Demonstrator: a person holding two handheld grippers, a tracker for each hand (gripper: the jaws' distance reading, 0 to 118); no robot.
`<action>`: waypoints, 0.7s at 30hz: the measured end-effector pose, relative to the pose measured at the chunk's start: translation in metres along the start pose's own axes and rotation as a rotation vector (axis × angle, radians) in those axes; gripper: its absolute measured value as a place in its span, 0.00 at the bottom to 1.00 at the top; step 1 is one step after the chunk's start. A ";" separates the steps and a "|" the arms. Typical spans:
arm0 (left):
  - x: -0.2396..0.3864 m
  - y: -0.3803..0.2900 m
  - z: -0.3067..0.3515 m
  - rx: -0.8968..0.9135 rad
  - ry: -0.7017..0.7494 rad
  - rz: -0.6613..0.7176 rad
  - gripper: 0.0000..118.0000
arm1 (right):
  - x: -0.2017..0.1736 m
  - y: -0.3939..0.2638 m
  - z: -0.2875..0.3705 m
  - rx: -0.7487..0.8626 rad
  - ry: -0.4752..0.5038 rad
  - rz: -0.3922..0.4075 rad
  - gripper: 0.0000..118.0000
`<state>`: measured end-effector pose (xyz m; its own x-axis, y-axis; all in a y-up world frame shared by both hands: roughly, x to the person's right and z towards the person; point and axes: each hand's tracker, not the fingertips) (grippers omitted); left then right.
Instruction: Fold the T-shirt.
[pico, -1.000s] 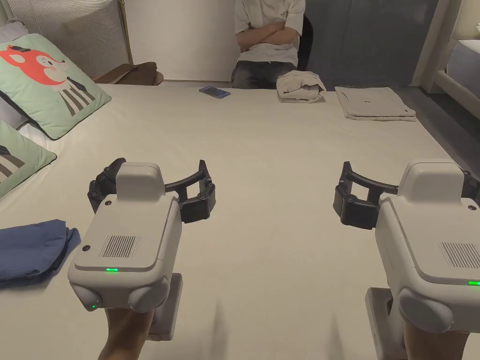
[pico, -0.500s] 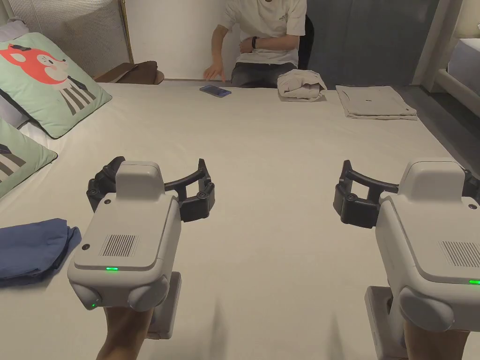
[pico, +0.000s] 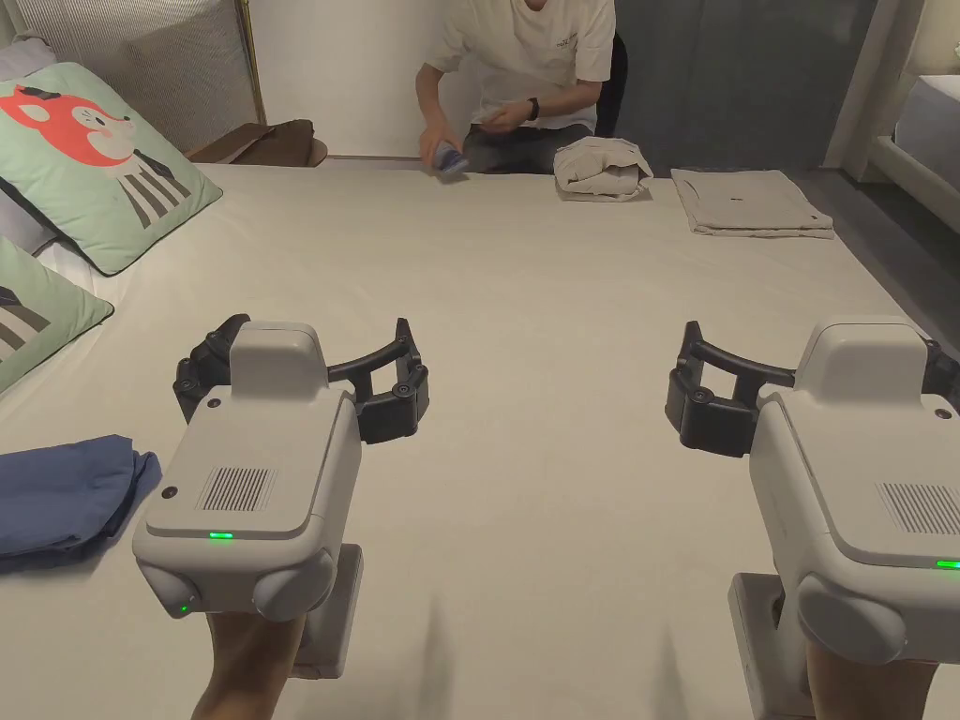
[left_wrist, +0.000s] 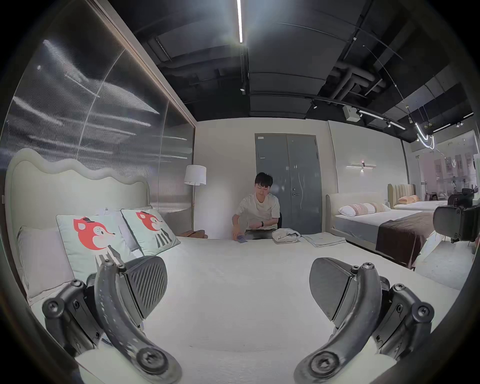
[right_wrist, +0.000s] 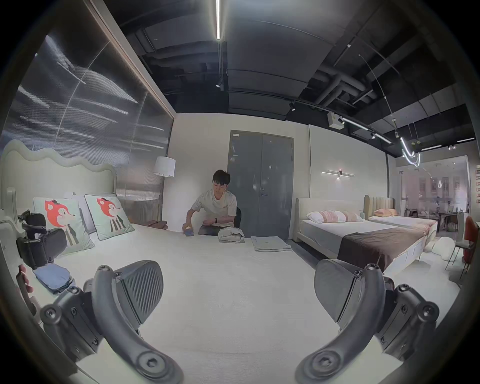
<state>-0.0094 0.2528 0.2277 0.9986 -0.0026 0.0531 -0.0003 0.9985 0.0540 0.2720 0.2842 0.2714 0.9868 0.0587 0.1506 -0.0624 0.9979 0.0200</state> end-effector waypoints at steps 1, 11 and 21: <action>0.000 0.000 0.000 -0.001 0.001 -0.004 0.93 | 0.000 0.000 0.000 0.001 0.001 0.001 0.97; 0.000 0.000 0.000 0.000 0.005 -0.009 0.93 | 0.000 0.001 0.001 0.003 0.000 0.004 0.97; 0.000 0.002 0.001 0.004 0.004 -0.015 0.93 | 0.001 0.001 0.001 0.003 0.000 0.007 0.97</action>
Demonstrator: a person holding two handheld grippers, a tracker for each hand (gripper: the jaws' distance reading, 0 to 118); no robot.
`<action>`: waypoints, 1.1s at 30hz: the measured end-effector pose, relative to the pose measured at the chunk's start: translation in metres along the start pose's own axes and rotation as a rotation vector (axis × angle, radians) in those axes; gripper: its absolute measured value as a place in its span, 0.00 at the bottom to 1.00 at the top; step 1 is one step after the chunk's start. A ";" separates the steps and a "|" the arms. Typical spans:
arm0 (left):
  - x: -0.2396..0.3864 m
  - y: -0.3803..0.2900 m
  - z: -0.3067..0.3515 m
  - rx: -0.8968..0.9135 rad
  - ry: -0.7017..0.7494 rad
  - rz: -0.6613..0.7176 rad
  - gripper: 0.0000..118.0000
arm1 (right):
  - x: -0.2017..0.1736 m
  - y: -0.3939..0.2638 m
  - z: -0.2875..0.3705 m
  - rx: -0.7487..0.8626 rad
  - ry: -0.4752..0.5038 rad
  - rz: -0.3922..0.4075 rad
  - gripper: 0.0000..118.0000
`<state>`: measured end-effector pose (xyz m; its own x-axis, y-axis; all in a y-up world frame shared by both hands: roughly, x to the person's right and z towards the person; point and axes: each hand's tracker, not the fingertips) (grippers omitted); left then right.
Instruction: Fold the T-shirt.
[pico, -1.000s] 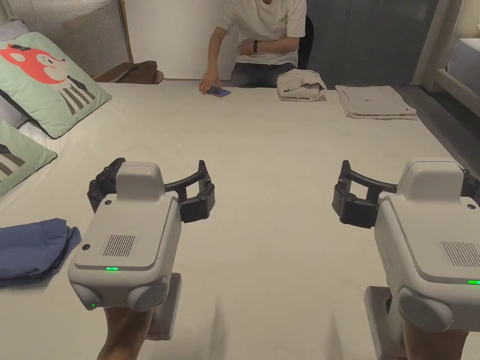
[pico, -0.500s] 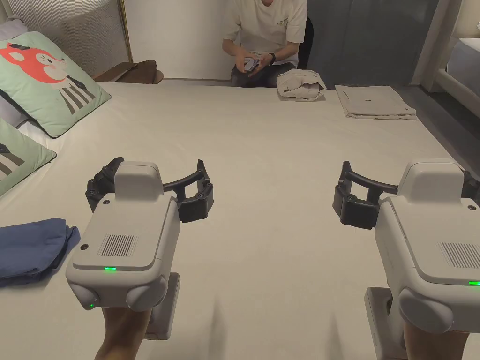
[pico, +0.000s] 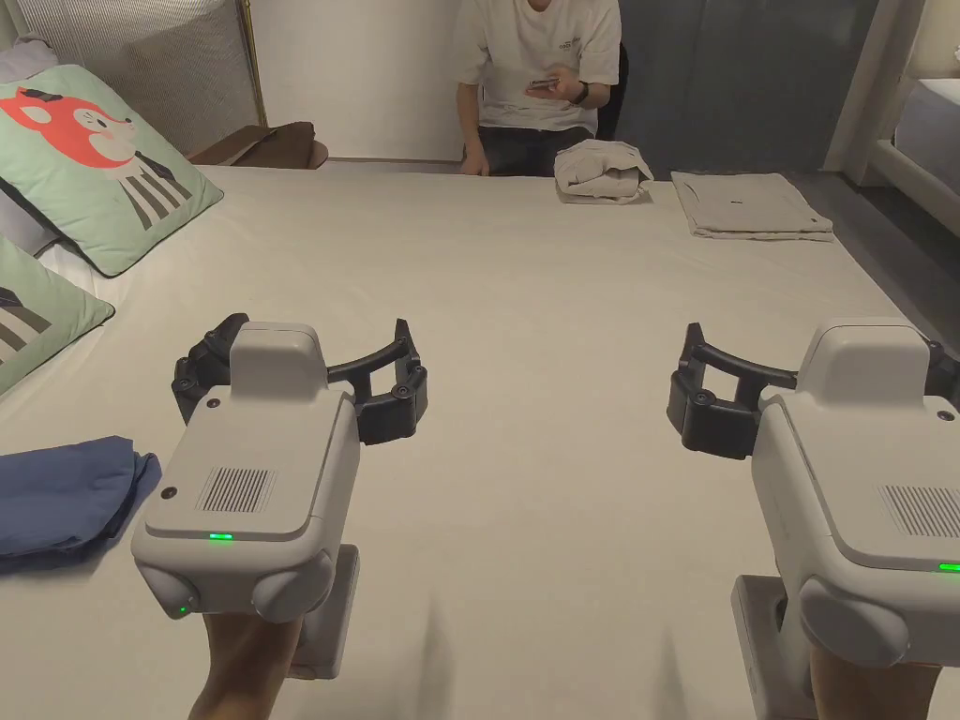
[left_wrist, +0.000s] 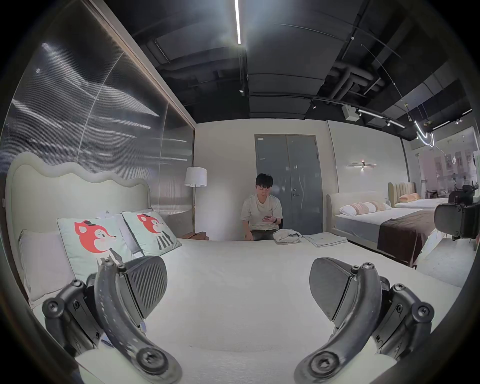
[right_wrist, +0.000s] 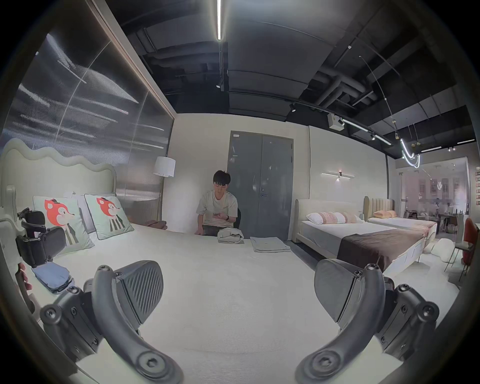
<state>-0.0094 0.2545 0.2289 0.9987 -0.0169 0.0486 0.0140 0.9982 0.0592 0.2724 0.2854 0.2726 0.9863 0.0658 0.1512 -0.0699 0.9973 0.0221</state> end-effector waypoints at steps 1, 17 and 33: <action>0.000 0.000 0.000 -0.001 -0.001 0.001 0.93 | 0.000 0.000 0.000 -0.002 0.001 -0.002 0.97; -0.004 0.006 0.002 0.011 -0.013 0.024 0.93 | 0.005 0.035 -0.022 -0.553 -0.157 -0.236 0.97; -0.006 0.006 0.002 0.014 -0.011 0.017 0.93 | 0.001 0.029 -0.022 -0.506 -0.088 -0.144 0.97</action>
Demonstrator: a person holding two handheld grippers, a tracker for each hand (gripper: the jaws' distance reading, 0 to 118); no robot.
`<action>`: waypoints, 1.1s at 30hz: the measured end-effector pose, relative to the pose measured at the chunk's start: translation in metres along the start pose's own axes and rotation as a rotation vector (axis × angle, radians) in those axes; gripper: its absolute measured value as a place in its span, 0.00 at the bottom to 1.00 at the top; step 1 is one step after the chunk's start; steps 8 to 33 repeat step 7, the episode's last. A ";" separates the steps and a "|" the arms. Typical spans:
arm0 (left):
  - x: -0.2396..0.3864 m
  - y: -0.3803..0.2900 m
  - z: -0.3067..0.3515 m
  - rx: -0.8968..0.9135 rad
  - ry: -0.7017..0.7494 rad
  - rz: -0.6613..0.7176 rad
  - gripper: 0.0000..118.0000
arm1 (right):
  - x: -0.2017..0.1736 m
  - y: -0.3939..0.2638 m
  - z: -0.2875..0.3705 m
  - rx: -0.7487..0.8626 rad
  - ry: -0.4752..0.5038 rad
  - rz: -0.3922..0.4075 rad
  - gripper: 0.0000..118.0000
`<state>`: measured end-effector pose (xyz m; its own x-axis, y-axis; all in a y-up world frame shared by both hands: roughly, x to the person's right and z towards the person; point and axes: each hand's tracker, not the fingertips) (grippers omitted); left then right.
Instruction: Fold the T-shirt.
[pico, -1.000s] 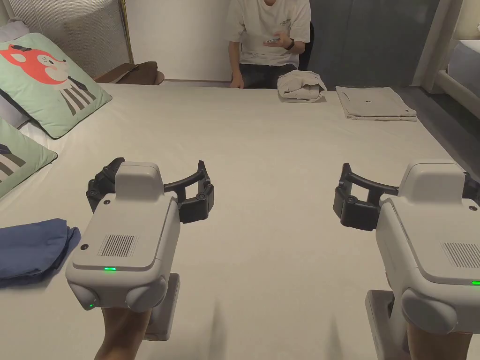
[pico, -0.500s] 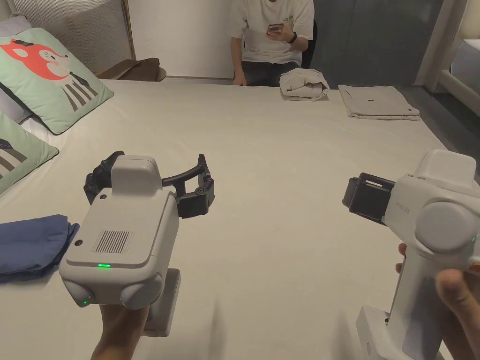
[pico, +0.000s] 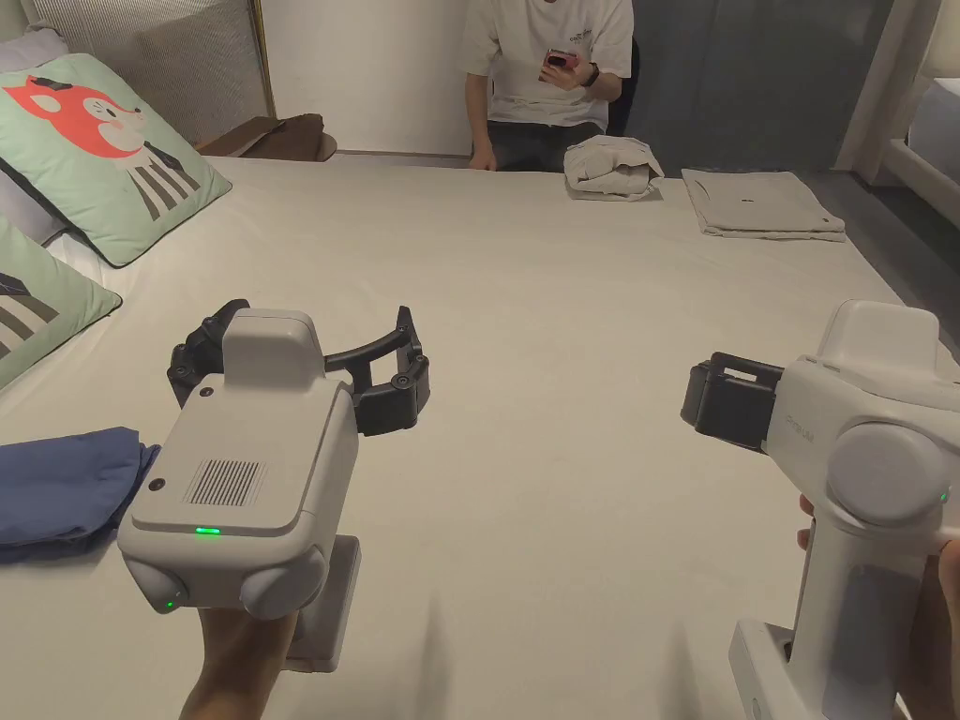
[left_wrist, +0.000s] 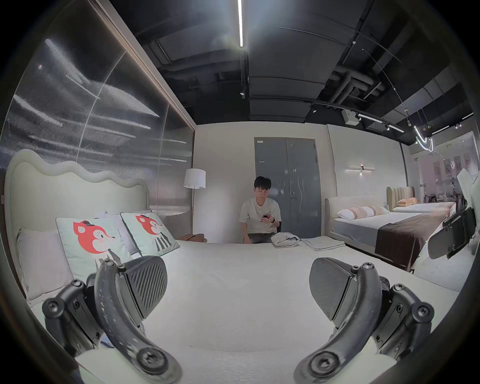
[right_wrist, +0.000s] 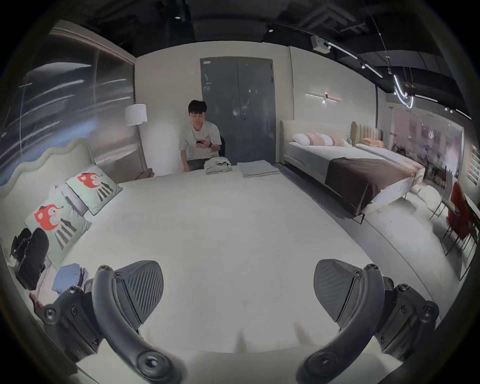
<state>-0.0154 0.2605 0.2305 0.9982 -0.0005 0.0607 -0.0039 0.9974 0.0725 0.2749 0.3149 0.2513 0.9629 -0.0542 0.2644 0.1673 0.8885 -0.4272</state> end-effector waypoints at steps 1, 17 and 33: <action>0.000 0.000 0.000 -0.001 0.001 -0.001 0.93 | 0.000 0.000 0.000 0.002 0.004 0.005 0.97; -0.001 -0.001 0.001 -0.001 0.003 -0.002 0.93 | 0.001 -0.001 -0.004 -0.005 0.003 -0.010 0.97; -0.001 -0.001 0.001 -0.001 0.003 -0.002 0.93 | 0.001 -0.001 -0.004 -0.005 0.003 -0.010 0.97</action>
